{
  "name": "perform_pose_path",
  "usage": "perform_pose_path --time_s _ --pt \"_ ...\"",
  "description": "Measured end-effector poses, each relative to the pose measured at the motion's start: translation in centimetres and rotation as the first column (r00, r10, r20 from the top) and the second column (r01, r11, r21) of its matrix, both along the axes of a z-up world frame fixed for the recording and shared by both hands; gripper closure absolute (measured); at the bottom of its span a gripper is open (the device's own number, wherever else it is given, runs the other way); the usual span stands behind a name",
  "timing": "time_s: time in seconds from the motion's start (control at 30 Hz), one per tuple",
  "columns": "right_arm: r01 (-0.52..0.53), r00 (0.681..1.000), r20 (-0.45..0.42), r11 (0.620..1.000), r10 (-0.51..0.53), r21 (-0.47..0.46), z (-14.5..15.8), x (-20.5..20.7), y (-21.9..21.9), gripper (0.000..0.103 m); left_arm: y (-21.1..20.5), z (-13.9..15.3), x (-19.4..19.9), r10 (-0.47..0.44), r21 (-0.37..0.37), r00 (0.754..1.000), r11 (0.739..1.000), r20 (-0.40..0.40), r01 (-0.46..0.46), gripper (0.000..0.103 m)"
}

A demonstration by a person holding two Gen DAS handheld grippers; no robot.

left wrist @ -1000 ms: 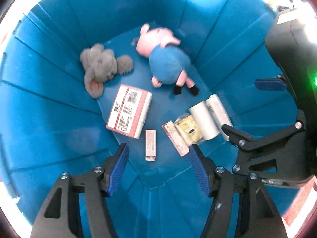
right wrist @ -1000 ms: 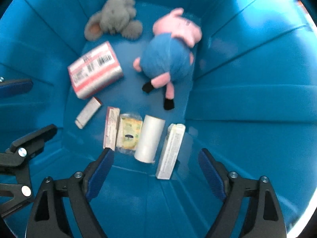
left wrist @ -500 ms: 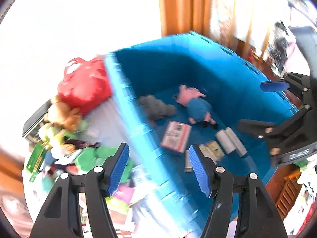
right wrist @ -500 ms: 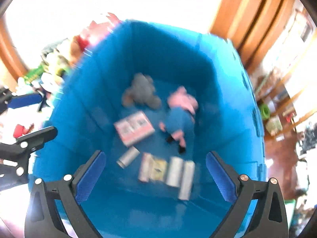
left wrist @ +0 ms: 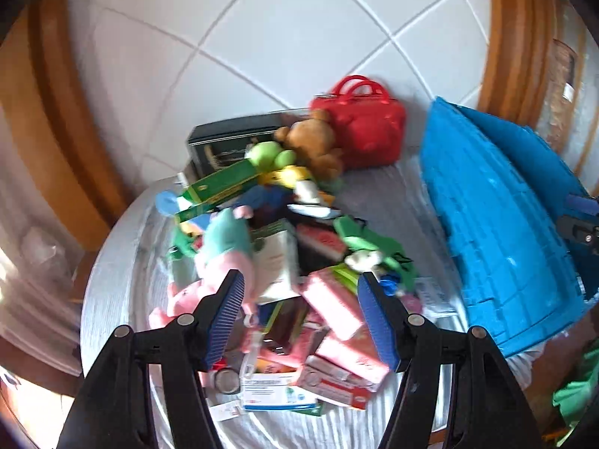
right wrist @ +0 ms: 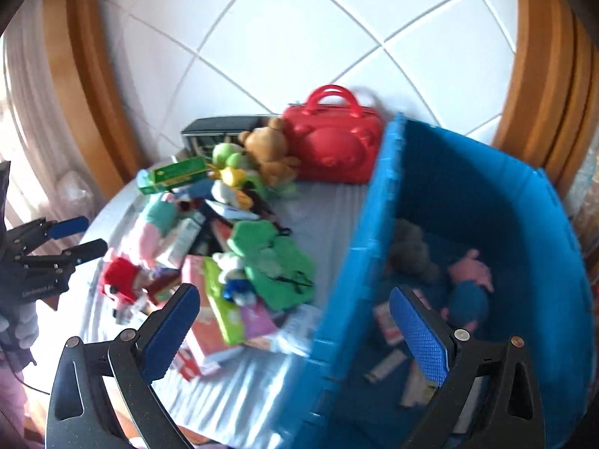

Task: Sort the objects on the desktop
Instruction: 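Return both grippers from the crate to the pile, then grasp the green-white medicine box with the left gripper while the right grasps the green frog plush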

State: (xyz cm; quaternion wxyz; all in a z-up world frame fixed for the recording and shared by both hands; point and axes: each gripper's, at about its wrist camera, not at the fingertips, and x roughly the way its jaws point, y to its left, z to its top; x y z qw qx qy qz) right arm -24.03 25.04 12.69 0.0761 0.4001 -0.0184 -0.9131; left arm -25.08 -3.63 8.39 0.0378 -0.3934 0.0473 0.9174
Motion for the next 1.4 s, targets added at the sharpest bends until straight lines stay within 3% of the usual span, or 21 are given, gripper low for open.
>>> perform_pose_path --time_s 0.1,0.3,0.53,0.83,1.0,1.03,1.13,1.23,1.4 --pt "-0.018 1.0 0.008 1.0 0.018 -0.009 -1.4 -0.8 -2.5 0.0 -6.1 -2.3 0.9 0.117 0.019 0.993 0.993 0.025 -0.117 0.041" --pt "-0.017 0.997 0.068 0.999 0.019 -0.027 -4.6 -2.9 -6.3 0.0 -16.0 -7.8 2.3 0.301 0.018 0.95 0.953 0.082 -0.303 0.041" --pt "0.024 0.988 0.153 0.999 -0.02 -0.022 -8.8 -5.2 -8.2 0.0 -21.3 -13.0 2.7 0.355 0.051 0.918 0.928 0.178 -0.369 0.041" --pt "0.139 0.971 0.196 0.99 -0.136 -0.003 -12.3 -8.2 -7.0 0.0 -20.8 -16.0 -0.7 0.291 0.097 0.935 0.944 0.203 -0.315 0.041" --pt "0.176 0.957 0.241 0.983 -0.16 -0.048 -15.1 -10.7 -6.3 0.0 -20.7 -17.5 -3.2 0.279 0.105 0.934 0.946 0.223 -0.308 0.041" --pt "0.181 0.955 0.249 0.982 -0.164 -0.048 -15.6 -11.2 -6.2 0.004 -20.8 -17.7 -3.6 0.28 0.104 0.933 0.945 0.224 -0.309 0.041" --pt "0.19 0.941 0.287 0.982 -0.178 -0.015 -17.3 -13.0 -6.3 0.029 -21.3 -18.4 -5.0 0.284 0.098 0.93 0.945 0.233 -0.313 0.041" --pt "0.17 0.929 0.337 0.985 -0.152 -0.025 -19.2 -14.5 -6.4 0.03 -21.0 -18.6 -6.2 0.26 0.116 0.934 0.949 0.244 -0.294 0.041" --pt "0.173 0.916 0.374 0.984 -0.145 -0.044 -22.4 -16.6 -6.7 0.032 -16.0 -17.7 -8.3 0.152 0.125 0.964 0.975 0.217 -0.182 0.041"
